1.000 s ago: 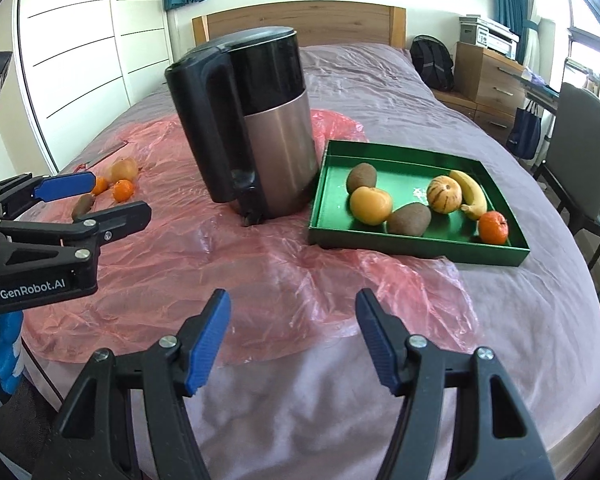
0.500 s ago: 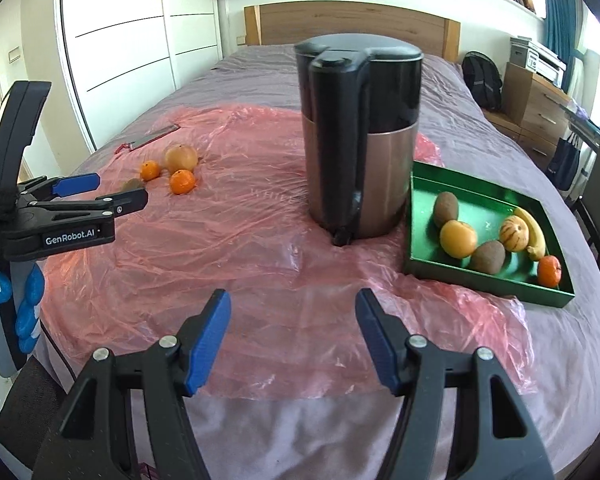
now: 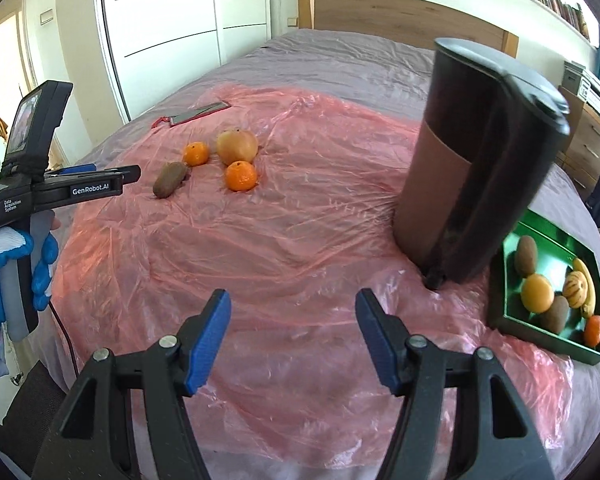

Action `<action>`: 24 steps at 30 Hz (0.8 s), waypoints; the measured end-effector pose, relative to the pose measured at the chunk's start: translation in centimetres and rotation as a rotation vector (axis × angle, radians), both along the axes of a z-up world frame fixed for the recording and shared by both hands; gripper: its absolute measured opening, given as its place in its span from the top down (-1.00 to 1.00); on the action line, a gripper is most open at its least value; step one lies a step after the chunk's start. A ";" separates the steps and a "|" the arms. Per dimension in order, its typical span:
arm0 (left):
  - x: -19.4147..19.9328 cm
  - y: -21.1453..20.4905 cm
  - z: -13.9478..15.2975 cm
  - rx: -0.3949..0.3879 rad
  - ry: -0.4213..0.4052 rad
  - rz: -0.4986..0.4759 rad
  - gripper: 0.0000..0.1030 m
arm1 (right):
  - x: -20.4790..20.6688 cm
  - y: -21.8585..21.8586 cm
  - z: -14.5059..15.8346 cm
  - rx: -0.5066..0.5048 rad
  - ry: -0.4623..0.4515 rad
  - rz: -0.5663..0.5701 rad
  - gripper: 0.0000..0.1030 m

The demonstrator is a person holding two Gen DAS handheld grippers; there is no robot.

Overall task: Organize fruits
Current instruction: 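Withdraw both open tools from the tray toward the remaining fruit, then grasp a mandarin with the right tool while the left tool grasps the kiwi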

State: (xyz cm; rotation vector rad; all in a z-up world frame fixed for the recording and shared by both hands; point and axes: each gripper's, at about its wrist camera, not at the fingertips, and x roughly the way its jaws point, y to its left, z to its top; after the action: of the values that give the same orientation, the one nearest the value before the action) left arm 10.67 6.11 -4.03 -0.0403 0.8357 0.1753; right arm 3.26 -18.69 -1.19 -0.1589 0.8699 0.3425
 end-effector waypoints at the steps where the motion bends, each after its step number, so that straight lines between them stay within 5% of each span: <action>1: 0.3 0.6 -0.3 -0.012 0.003 0.003 -0.53 | 0.6 0.6 0.0 0.001 0.000 0.011 -0.81; 24: 9.5 4.7 -7.6 -0.197 0.116 -0.145 -0.48 | 16.2 11.3 -6.2 0.084 0.011 0.118 -0.81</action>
State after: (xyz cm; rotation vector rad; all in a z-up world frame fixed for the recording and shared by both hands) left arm 20.15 10.83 -11.61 -0.1550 0.9663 -0.0420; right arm 19.50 -7.39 -7.43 -0.1305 0.8575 0.4901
